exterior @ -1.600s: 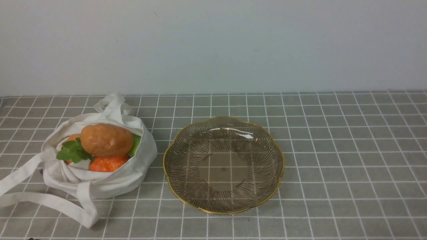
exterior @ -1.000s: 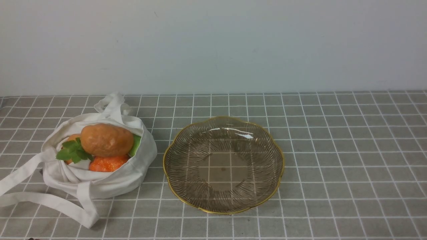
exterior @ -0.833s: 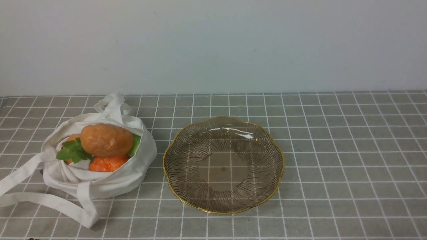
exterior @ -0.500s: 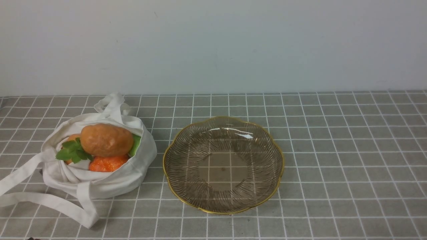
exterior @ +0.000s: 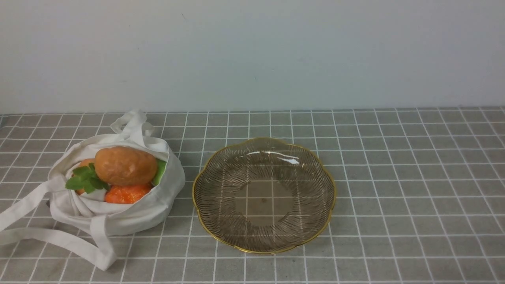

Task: Take vegetables from bag on grey coffee tablecloth place on plate.

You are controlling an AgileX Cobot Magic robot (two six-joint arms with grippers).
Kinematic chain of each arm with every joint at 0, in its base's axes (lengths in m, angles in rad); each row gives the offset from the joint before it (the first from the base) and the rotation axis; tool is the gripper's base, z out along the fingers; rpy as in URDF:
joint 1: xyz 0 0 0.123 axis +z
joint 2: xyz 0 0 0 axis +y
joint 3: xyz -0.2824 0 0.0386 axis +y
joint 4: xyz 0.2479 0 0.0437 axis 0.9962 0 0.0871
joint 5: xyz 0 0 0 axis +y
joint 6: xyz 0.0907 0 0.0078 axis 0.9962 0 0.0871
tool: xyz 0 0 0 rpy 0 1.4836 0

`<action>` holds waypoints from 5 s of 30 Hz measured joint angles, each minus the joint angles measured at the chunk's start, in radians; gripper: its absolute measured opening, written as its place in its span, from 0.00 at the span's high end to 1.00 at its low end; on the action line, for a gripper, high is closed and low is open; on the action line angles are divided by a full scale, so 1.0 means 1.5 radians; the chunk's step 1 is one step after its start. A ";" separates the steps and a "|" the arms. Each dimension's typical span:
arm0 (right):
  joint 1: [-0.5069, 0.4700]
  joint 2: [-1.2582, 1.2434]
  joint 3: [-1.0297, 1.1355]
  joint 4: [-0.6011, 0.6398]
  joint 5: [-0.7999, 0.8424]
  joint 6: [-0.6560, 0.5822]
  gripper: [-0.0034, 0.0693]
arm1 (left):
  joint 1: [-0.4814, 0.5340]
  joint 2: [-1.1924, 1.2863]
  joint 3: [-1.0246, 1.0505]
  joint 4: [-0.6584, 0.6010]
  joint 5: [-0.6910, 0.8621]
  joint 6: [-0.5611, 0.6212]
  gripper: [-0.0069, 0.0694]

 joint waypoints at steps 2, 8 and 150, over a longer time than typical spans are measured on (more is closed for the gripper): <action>0.000 0.000 0.000 0.000 0.000 0.000 0.97 | 0.000 0.020 -0.079 0.043 0.046 0.030 0.92; 0.000 0.000 0.000 0.000 0.000 0.000 0.97 | 0.000 0.272 -0.353 0.201 0.445 0.149 0.92; 0.000 0.000 0.000 0.000 0.000 0.000 0.97 | -0.274 0.506 -0.742 0.456 0.665 -0.028 0.92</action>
